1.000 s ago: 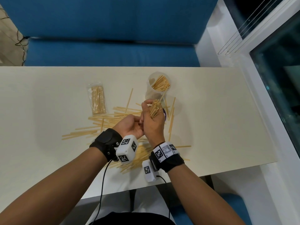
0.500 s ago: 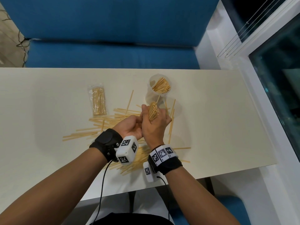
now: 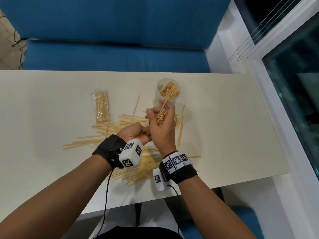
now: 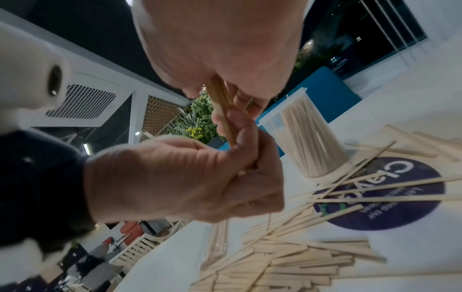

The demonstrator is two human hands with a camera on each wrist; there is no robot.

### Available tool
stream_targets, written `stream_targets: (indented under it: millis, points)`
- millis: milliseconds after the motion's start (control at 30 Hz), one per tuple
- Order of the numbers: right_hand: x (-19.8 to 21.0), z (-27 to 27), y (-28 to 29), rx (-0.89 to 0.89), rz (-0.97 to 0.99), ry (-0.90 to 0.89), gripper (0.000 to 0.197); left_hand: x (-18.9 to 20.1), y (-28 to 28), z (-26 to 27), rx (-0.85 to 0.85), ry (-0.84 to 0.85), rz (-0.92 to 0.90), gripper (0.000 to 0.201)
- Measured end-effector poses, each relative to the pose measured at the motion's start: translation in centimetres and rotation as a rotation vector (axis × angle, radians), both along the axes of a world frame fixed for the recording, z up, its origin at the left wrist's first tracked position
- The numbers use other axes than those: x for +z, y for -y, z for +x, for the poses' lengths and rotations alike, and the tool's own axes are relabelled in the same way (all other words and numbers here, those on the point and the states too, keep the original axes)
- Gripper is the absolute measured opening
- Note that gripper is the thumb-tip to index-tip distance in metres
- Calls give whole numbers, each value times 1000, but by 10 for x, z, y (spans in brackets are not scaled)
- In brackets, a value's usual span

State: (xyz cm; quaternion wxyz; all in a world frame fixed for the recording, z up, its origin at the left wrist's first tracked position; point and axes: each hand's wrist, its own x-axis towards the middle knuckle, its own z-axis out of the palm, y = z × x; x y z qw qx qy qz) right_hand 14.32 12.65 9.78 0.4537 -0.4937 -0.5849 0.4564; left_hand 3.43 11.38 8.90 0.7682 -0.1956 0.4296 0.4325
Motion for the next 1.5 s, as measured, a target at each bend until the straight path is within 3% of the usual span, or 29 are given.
stream_targets:
  millis: [100, 133, 233, 367, 633, 733, 833, 1000, 1100, 1267, 1333, 1500]
  points:
    - [5, -1, 0, -6, 85, -76, 57, 1, 0, 1, 19, 2, 7, 42]
    - [4, -2, 0, -16, 104, -58, 52, 3, -1, 2, 25, 1, 13, 39]
    - [-1, -5, 1, -56, 142, 6, 10, 3, -1, 3, 33, 20, 16, 35]
    - [-6, -8, 4, -110, 160, 23, 21, -3, -1, 3, 24, 68, -13, 47]
    - [-4, -5, -6, -188, 264, 74, 25, -2, -8, 3, -7, 101, 58, 42]
    - [0, 2, -16, -175, 299, 227, 14, 2, -17, 0, 3, 97, 87, 35]
    - [5, 12, -31, -153, 306, 331, 25, 5, -29, -3, 55, 97, 84, 32]
    - [30, 26, -58, 130, 198, 358, 21, 19, -51, -6, 98, 32, 67, 25]
    - [46, 32, -77, 207, 94, 383, 15, 26, -67, -11, 140, -15, -6, 24]
    - [62, 35, -111, 142, -84, 368, 2, 45, -97, -8, 160, -82, 1, 26]
    - [69, 35, -121, 87, -126, 366, 13, 54, -109, -4, 100, -126, 53, 20]
    - [89, 39, -147, 21, -151, 362, 3, 51, -135, -8, 14, -210, 132, 34]
